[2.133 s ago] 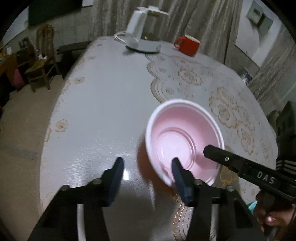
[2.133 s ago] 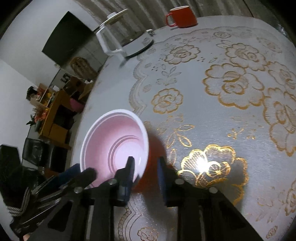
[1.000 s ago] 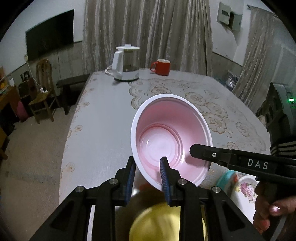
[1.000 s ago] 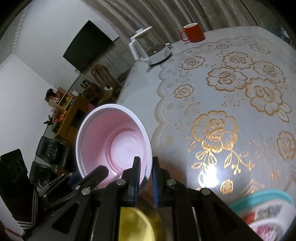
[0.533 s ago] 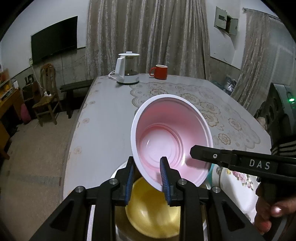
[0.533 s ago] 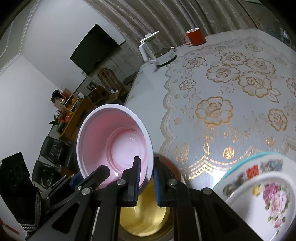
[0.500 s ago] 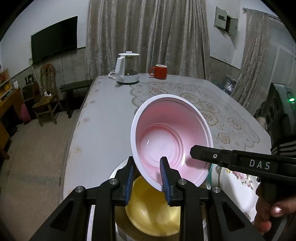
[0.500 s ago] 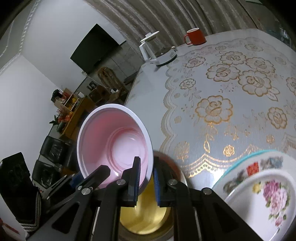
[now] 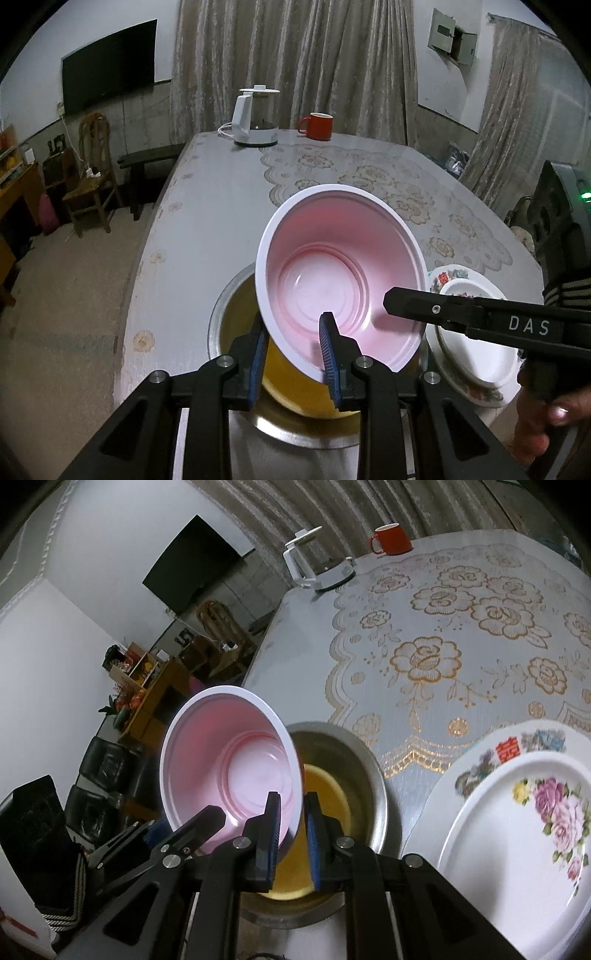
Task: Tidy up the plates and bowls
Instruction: 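Lift the pink-and-red bowl with both grippers and carry it over the steel basin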
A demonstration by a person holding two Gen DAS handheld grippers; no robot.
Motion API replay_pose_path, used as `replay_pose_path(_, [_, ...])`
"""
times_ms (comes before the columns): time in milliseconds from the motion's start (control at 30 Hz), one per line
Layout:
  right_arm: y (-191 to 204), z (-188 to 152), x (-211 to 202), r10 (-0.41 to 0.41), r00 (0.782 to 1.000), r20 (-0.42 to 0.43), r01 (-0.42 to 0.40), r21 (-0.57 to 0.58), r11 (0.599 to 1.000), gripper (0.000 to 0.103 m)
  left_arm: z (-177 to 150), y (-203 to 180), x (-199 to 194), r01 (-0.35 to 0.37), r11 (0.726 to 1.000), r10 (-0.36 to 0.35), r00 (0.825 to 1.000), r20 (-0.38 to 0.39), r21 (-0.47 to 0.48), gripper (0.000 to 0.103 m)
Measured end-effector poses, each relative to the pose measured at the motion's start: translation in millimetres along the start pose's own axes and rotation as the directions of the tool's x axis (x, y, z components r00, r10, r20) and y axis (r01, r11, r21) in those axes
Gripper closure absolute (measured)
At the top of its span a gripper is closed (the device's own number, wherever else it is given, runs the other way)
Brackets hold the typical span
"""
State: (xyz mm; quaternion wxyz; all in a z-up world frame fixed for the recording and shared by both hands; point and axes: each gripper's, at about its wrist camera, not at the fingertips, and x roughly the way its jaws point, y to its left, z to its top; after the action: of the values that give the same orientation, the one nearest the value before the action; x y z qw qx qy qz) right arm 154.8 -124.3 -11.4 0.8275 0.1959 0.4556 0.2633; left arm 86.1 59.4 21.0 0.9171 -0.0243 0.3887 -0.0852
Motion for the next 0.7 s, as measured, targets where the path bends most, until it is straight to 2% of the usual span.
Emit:
replay_pose_path(400, [-4,-15,2,-0.019,0.999,-0.033,0.02,0.022,1.0,0.089,-19,-1,4,0.005,1.0,-0.005,0.999,-0.036,0.0,0.076])
replay_pose_path(700, [-7,-19,4,-0.034,0.998,-0.05,0.036,0.04,0.999,0.083,-27,-3,11,0.008,1.0,-0.008,0.998,-0.062,-0.001,0.076])
